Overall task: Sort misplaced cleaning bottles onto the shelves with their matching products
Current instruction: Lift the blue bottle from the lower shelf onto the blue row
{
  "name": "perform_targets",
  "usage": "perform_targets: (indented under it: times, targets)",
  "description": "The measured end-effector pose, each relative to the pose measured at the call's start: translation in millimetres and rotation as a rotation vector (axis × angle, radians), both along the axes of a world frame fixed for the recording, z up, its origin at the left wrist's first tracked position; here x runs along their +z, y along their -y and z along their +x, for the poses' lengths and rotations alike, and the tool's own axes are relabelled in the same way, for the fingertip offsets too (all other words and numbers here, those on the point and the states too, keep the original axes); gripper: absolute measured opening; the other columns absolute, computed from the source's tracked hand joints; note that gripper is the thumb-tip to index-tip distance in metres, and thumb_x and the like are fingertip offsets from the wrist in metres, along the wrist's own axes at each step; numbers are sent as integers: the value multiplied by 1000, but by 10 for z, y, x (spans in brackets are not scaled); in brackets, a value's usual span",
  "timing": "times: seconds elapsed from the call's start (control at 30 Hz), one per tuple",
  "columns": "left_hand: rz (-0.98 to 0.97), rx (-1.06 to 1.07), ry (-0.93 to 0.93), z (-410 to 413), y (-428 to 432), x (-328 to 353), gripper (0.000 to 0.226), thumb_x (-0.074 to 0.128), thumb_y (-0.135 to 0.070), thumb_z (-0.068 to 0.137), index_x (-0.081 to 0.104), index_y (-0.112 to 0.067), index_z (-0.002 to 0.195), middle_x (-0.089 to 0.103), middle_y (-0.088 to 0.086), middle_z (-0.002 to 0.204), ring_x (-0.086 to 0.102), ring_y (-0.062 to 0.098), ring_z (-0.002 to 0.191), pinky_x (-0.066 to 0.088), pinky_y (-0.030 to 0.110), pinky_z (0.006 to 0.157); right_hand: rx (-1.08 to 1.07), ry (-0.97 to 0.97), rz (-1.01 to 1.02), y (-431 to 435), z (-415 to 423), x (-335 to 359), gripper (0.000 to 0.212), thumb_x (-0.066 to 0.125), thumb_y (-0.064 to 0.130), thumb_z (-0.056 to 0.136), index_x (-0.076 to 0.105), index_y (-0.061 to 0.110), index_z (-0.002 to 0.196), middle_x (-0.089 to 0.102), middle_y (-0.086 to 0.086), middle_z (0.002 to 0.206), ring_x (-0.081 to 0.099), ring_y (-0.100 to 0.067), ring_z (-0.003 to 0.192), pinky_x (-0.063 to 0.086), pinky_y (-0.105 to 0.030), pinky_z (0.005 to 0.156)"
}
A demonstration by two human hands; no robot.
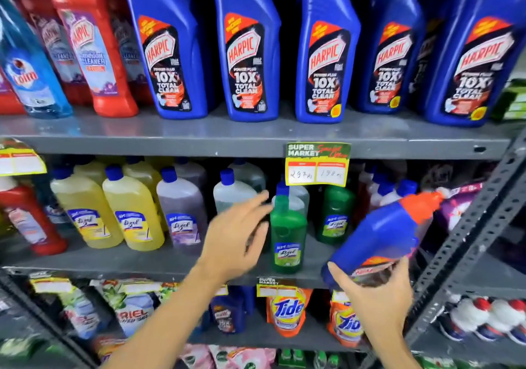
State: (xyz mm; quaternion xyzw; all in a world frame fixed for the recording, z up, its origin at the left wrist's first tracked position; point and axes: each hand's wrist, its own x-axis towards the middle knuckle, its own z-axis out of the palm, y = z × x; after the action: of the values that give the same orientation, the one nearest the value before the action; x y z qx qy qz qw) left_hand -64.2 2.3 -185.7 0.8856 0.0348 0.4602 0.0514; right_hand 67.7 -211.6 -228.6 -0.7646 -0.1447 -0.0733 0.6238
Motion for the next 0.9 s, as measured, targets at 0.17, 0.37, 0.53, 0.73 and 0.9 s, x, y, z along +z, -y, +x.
perform_targets:
  times: [0.17, 0.37, 0.53, 0.73, 0.9]
  targets:
    - [223, 146, 22, 342, -204, 1101, 42, 45, -27, 98, 58, -4, 130, 50, 11, 144, 44, 30, 133, 36, 42, 104, 6, 279, 166, 31, 195, 1023, 87, 84, 59, 39, 52, 22, 111, 66, -1, 104, 63, -20, 92, 49, -36, 85]
    - [159, 292, -226, 529, -497, 1198, 48, 33, -38, 99, 64, -14, 127, 63, 8, 130, 61, 31, 115, 49, 45, 89, -66, 403, 206, -184, 634, 2028, 99, 84, 63, 44, 52, 14, 124, 66, 0, 118, 62, -17, 107, 48, -35, 96]
    - [106, 289, -228, 494, -415, 1231, 47, 34, -38, 98, 66, -15, 124, 67, 8, 124, 63, 31, 112, 50, 47, 89, -132, 362, -32, -441, 887, 2325, 118, 79, 70, 50, 37, 9, 142, 52, -8, 142, 50, -28, 129, 40, -45, 105]
    - [80, 297, -242, 485, -416, 1235, 49, 32, -40, 98, 65, -16, 126, 66, 6, 126, 62, 30, 115, 50, 48, 91, -79, 306, -183, -559, 966, 2377, 122, 71, 78, 50, 32, 10, 143, 53, -9, 138, 53, -36, 123, 46, -51, 96]
    - [74, 300, -249, 489, -411, 1235, 49, 32, -40, 98, 65, -17, 126, 66, 4, 126, 62, 30, 116, 50, 47, 91, 10, 305, -194, -483, 999, 2408, 137, 83, 64, 50, 11, 11, 152, 39, -13, 151, 43, -33, 135, 39, -50, 103]
